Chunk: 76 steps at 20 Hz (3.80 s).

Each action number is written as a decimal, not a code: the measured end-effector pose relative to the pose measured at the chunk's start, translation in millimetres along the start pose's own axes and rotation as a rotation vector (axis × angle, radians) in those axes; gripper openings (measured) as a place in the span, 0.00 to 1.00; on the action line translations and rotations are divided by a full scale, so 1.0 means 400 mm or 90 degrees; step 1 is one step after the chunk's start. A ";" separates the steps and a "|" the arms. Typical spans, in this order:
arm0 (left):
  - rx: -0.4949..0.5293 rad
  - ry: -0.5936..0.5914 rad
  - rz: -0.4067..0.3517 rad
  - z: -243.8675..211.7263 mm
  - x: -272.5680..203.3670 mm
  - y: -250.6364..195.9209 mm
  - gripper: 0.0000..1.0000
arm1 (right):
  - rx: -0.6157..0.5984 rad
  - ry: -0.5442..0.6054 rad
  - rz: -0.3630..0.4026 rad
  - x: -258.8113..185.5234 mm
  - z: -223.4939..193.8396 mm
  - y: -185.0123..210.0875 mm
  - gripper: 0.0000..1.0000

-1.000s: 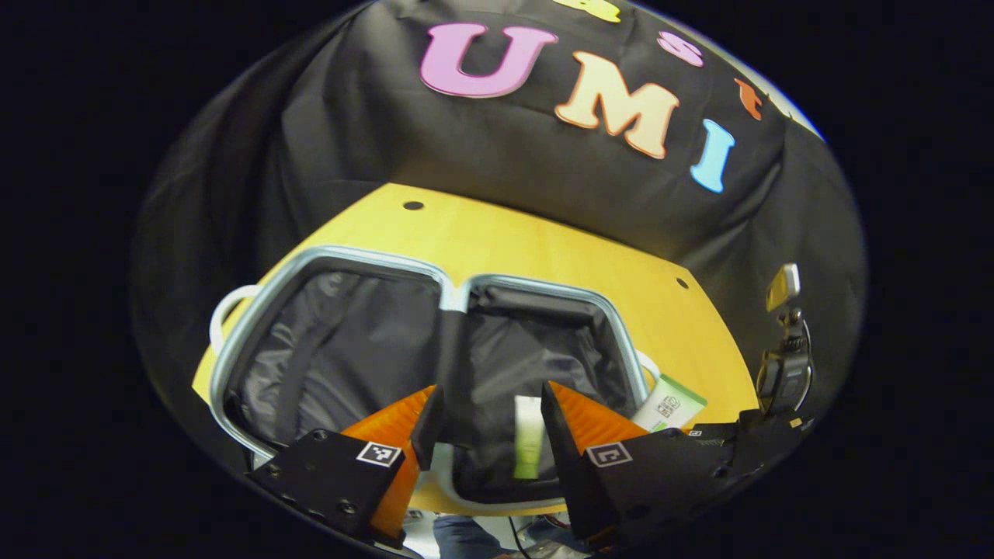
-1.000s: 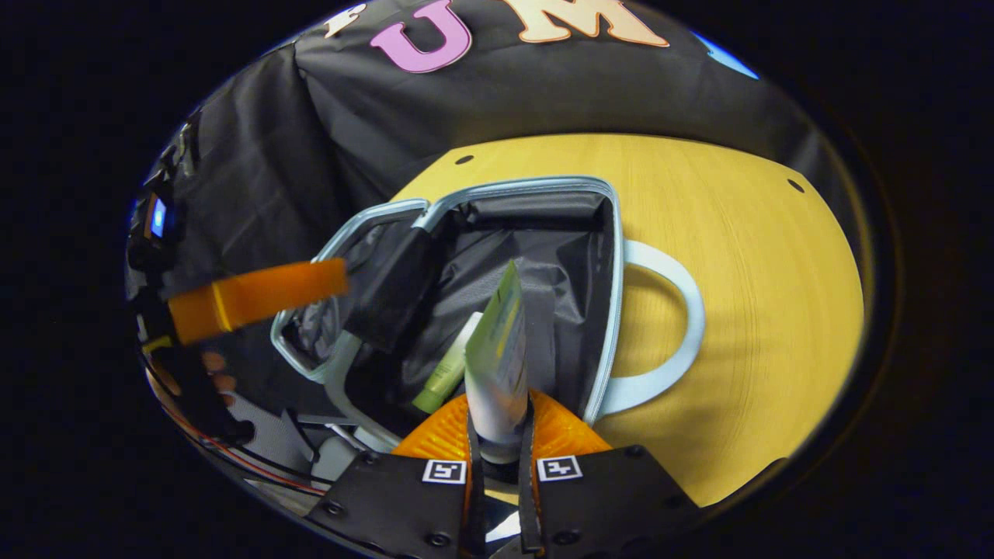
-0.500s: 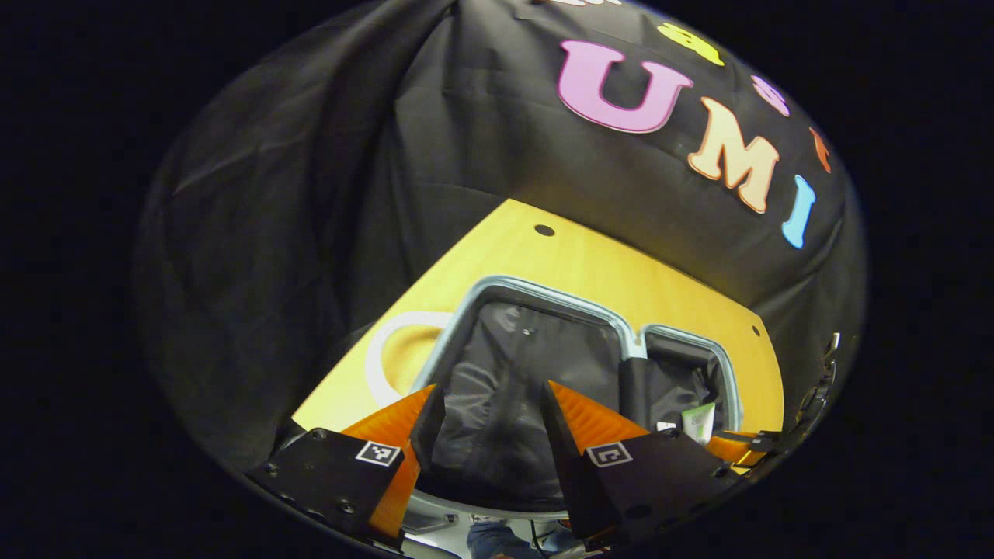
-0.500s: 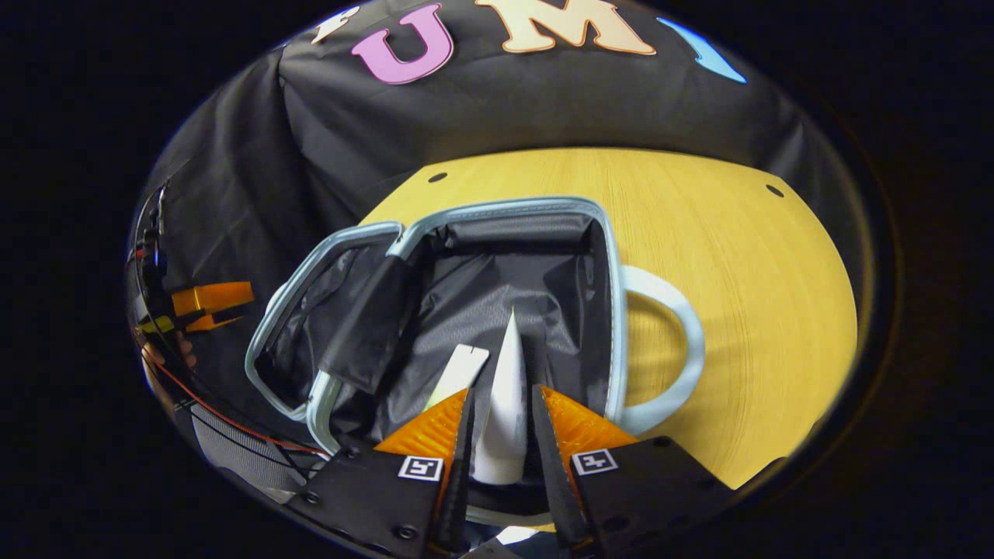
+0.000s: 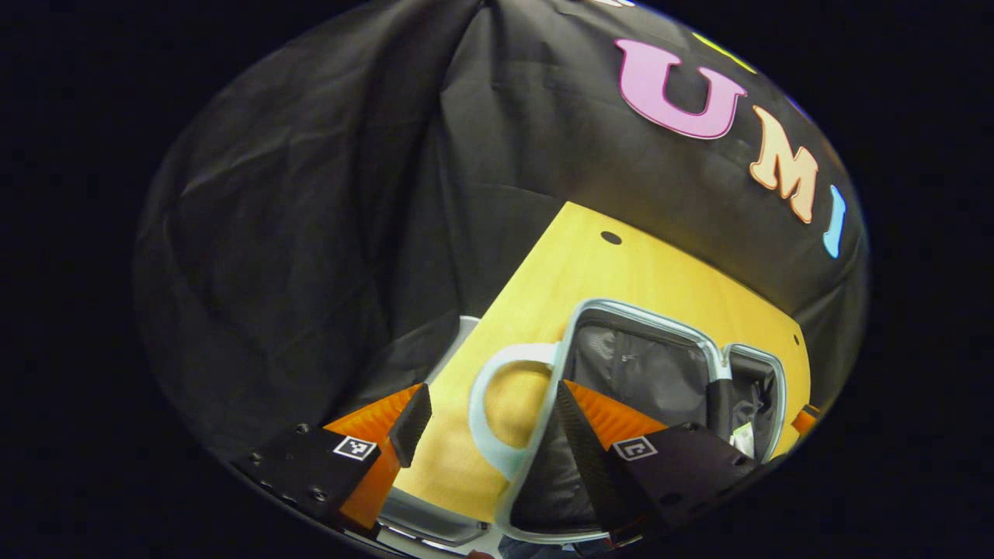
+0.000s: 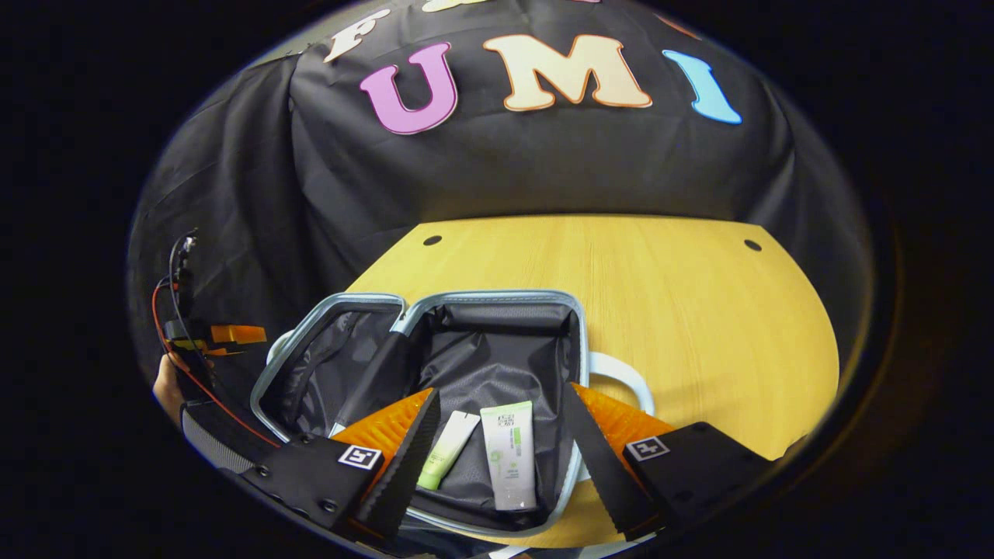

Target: First open the suitcase, pack the skin care products into it, and then close the suitcase.

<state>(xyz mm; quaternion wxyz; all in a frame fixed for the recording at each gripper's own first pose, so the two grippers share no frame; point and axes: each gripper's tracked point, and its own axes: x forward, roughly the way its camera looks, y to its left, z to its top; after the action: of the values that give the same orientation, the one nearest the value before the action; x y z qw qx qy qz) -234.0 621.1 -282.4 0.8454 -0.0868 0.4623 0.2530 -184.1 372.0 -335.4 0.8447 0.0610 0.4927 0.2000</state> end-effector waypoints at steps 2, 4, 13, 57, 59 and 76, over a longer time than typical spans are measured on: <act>0.010 0.018 0.011 -0.005 0.041 0.029 0.94 | -0.010 -0.022 -0.014 -0.024 0.026 -0.017 0.98; 0.011 0.046 0.014 -0.021 0.073 0.054 0.94 | -0.010 -0.040 -0.033 -0.041 0.047 -0.039 0.98; -0.016 0.123 -0.039 -0.088 0.152 0.012 0.19 | 0.033 -0.076 -0.114 -0.111 0.063 -0.173 0.98; 0.137 -0.167 -0.325 0.067 -0.467 -1.097 0.00 | 0.026 -0.228 -0.079 -0.332 0.230 -0.675 0.98; 0.136 -0.142 -0.342 0.023 -0.456 -1.145 0.00 | 0.020 -0.229 -0.089 -0.353 0.228 -0.707 0.98; 0.160 -0.107 -0.310 -0.266 -0.316 -1.367 0.10 | 0.008 -0.256 -0.099 -0.456 0.234 -0.899 0.98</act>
<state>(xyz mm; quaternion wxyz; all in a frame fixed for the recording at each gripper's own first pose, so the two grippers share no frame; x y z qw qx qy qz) -90.9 68.3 -285.1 0.9207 -0.0684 0.3841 -0.0106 -83.1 -19.8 -248.4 0.9384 0.0666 0.3190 0.1151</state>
